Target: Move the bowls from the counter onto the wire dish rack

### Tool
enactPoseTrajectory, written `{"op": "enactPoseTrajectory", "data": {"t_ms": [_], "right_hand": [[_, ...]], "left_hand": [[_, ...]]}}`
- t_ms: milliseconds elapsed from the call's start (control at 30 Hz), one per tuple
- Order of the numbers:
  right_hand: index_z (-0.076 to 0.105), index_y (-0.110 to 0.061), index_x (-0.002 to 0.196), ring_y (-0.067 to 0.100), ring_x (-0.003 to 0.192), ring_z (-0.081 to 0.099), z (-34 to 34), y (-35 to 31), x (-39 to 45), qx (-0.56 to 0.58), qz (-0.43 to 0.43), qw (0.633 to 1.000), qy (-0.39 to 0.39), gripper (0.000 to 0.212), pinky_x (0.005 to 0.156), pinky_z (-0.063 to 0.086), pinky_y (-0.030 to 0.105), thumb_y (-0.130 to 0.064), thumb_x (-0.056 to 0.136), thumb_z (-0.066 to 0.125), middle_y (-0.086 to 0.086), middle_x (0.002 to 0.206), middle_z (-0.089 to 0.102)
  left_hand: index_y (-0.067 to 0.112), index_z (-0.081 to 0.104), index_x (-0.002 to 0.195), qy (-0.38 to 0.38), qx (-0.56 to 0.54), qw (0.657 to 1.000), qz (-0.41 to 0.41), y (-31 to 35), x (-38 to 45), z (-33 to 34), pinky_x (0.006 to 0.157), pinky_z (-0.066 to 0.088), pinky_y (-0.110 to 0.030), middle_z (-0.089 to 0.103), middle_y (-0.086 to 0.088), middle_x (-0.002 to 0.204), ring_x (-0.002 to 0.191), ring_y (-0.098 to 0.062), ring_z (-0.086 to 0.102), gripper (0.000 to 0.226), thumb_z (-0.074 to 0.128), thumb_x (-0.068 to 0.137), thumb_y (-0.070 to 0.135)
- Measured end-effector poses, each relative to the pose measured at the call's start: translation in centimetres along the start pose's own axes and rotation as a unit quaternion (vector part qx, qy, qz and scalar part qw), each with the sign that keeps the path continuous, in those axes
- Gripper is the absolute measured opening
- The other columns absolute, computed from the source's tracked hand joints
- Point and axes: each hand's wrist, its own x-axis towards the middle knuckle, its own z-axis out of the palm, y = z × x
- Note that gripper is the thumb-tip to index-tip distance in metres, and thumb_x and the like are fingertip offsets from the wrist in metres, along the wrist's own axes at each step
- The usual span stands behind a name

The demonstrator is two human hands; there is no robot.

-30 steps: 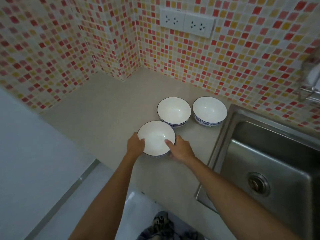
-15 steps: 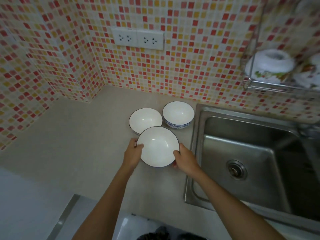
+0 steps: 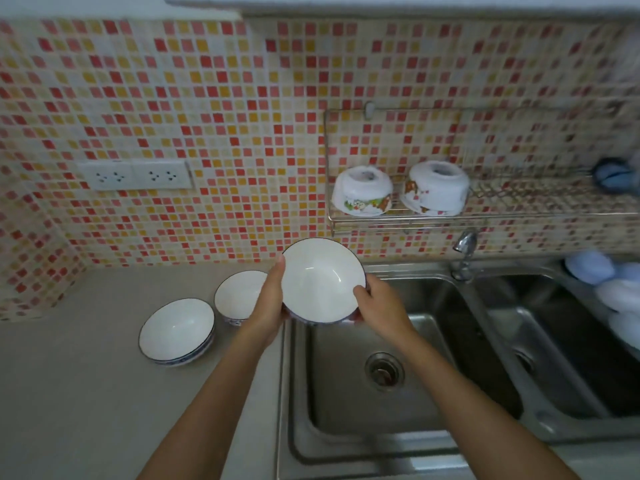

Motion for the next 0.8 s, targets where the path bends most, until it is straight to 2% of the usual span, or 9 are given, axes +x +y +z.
{"op": "enactPoseTrajectory", "data": {"t_ms": [167,267,333,400,500,600,700,767,800], "right_hand": [[0.059,-0.012,0.114,0.012,0.071,0.064,-5.0,0.3,1.0,-0.018,-0.040,0.999,0.014,0.026,0.050,0.049,0.012,-0.027,0.100,0.042,0.000,0.096,0.062],[0.062,-0.015,0.082,0.013,0.070,0.059,-7.9,0.4,2.3,-0.048,-0.112,0.990,0.068,0.037,0.056,0.042,0.014,-0.037,0.101,0.038,0.000,0.078,0.064],[0.060,-0.017,0.077,0.007,0.065,0.056,-9.9,0.3,3.5,-0.052,-0.149,0.980,0.125,0.037,0.056,0.039,0.009,-0.034,0.101,0.039,-0.003,0.070,0.062],[0.064,-0.016,0.085,0.009,0.069,0.060,-12.0,0.1,4.9,-0.069,-0.195,0.959,0.194,0.030,0.067,0.049,0.017,-0.029,0.101,0.042,-0.001,0.075,0.065],[0.064,-0.009,0.117,0.024,0.102,0.065,-14.4,0.3,7.4,-0.122,-0.239,0.933,0.237,0.029,0.090,0.055,0.039,-0.024,0.101,0.045,0.010,0.113,0.070],[0.051,-0.004,0.135,0.031,0.126,0.053,-15.5,0.7,10.0,-0.215,-0.239,0.923,0.209,0.039,0.104,0.043,0.042,-0.023,0.100,0.045,0.016,0.136,0.056],[0.039,-0.005,0.144,0.030,0.142,0.033,-15.3,2.1,12.1,-0.323,-0.252,0.899,0.155,0.047,0.116,0.017,0.040,-0.027,0.102,0.041,0.015,0.151,0.039],[0.037,-0.006,0.146,0.027,0.145,0.027,-14.8,3.4,12.7,-0.390,-0.257,0.874,0.137,0.051,0.119,0.006,0.040,-0.033,0.104,0.025,0.015,0.153,0.035],[0.040,-0.006,0.144,0.027,0.144,0.028,-14.5,3.8,12.8,-0.413,-0.254,0.863,0.142,0.057,0.121,0.008,0.043,-0.036,0.103,0.015,0.014,0.151,0.038]], "left_hand": [[0.041,0.052,0.118,0.027,-0.002,0.998,0.049,0.8,0.2,5.3,0.080,0.056,-0.035,0.064,0.005,0.113,0.103,-0.021,0.063,0.035,0.032,0.095,0.058],[0.044,0.056,0.106,0.043,-0.018,0.997,0.068,1.4,0.9,7.3,0.084,0.056,-0.041,0.067,0.006,0.109,0.103,-0.023,0.065,0.025,0.037,0.095,0.056],[0.045,0.058,0.109,0.050,-0.023,0.995,0.087,2.0,1.5,8.5,0.091,0.054,-0.049,0.068,0.005,0.113,0.105,-0.025,0.065,0.026,0.041,0.093,0.058],[0.043,0.056,0.118,0.053,-0.023,0.993,0.107,2.8,2.0,9.5,0.092,0.053,-0.051,0.067,0.004,0.117,0.106,-0.025,0.066,0.033,0.043,0.092,0.060],[0.038,0.052,0.126,0.043,-0.036,0.991,0.122,3.9,2.3,11.0,0.086,0.057,-0.048,0.066,0.001,0.120,0.106,-0.027,0.066,0.043,0.043,0.091,0.060],[0.039,0.055,0.123,0.079,-0.007,0.985,0.151,4.9,2.8,12.2,0.091,0.054,-0.048,0.066,0.002,0.119,0.108,-0.025,0.064,0.046,0.041,0.088,0.067],[0.042,0.055,0.124,0.107,0.018,0.978,0.177,6.1,3.3,13.3,0.099,0.048,-0.048,0.063,0.003,0.125,0.114,-0.023,0.061,0.068,0.038,0.073,0.084],[0.046,0.050,0.127,0.119,0.034,0.974,0.190,6.9,3.8,13.8,0.100,0.047,-0.052,0.057,0.003,0.133,0.117,-0.024,0.058,0.082,0.036,0.061,0.093],[0.047,0.048,0.129,0.125,0.043,0.971,0.199,7.3,4.2,14.0,0.099,0.047,-0.054,0.054,0.003,0.136,0.119,-0.025,0.056,0.087,0.036,0.057,0.095]]}}
